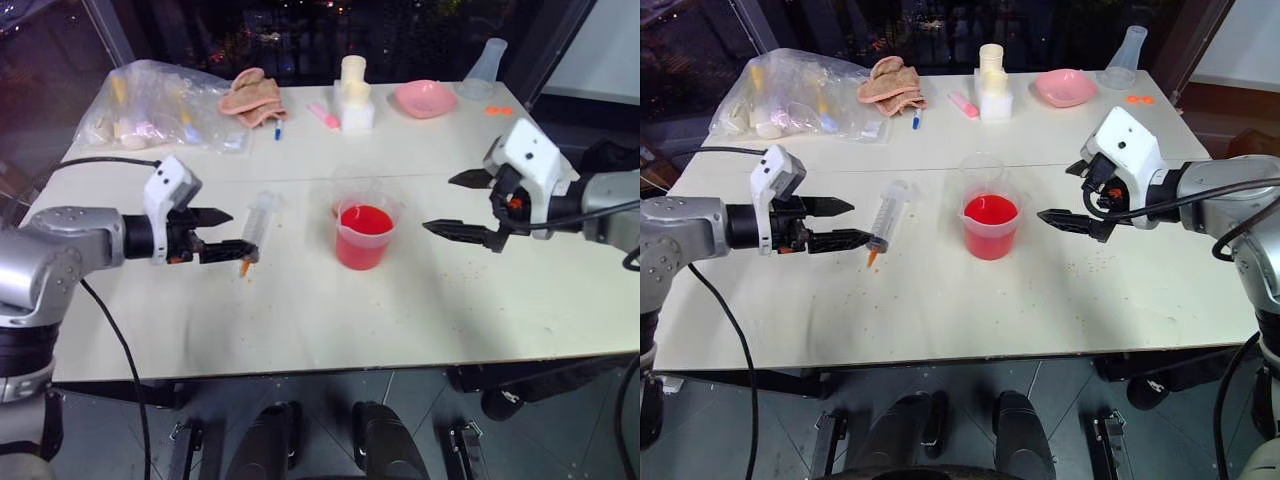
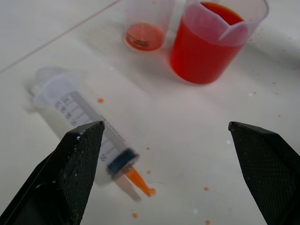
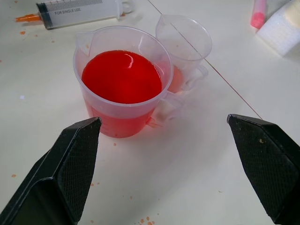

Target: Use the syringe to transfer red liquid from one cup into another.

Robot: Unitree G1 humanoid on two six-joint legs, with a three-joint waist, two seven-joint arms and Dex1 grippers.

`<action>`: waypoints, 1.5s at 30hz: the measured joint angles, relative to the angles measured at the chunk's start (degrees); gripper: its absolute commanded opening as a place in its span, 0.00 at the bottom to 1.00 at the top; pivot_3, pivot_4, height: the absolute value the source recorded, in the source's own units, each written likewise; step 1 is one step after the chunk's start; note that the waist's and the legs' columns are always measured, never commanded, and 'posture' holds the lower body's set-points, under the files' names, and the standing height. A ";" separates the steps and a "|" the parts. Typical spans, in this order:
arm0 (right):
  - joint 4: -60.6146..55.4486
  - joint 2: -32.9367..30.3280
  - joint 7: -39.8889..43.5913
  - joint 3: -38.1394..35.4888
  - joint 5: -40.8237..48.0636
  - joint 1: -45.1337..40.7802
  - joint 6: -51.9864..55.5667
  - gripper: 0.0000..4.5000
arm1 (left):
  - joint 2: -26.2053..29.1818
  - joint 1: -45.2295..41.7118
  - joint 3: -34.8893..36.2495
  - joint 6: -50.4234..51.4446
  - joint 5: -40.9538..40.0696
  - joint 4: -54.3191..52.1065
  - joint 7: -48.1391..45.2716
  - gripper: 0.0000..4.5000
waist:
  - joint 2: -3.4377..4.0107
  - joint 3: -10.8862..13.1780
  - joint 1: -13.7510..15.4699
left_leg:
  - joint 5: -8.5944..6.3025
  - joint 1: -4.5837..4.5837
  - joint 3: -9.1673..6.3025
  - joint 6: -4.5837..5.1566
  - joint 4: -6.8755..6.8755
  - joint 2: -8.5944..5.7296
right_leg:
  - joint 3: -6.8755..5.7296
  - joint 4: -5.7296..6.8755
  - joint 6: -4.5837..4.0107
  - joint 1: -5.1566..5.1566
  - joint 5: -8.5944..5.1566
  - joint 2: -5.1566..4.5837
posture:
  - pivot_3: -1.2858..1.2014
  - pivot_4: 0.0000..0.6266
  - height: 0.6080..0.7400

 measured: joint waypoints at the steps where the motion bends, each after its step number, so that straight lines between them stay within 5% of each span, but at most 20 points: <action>1: 0.00 0.00 0.00 0.00 0.00 0.00 0.00 1.00 | 0.00 -0.01 0.00 0.00 0.01 0.00 0.00 1.00 | 0.00 0.00 0.00 | 0.00 0.00 0.00 0.00 0.00 0.00 | 0.00 0.00 0.00 0.00 0.00 0.00 | 0.52 0.24 1.00; 35: 1.32 0.15 0.06 1.71 -1.52 -0.75 -1.24 1.00 | -1.25 -3.17 -1.61 1.43 0.99 0.87 3.54 1.00 | 0.00 0.00 0.00 | 0.00 0.00 0.00 0.00 0.01 0.00 | 0.00 0.00 0.01 0.00 0.01 0.01 | 0.52 0.24 1.00; 39: 1.54 0.44 0.07 2.07 -1.53 -0.99 -1.24 1.00 | -4.63 -8.42 -1.79 6.02 2.47 1.12 10.78 1.00 | 0.00 0.00 0.13 | 0.00 0.00 -0.01 0.01 0.04 -0.02 | -0.03 0.00 0.02 0.05 0.02 0.02 | 0.52 0.24 1.00; 45: 2.10 0.67 0.18 2.56 -1.54 -2.08 -1.11 1.00 | -17.44 -25.72 -3.89 20.43 10.41 9.83 29.05 1.00 | -0.05 0.03 0.87 | -0.02 -0.02 -0.02 0.04 0.17 -0.04 | -0.12 0.00 0.15 0.10 0.09 0.15 | 0.52 0.24 1.00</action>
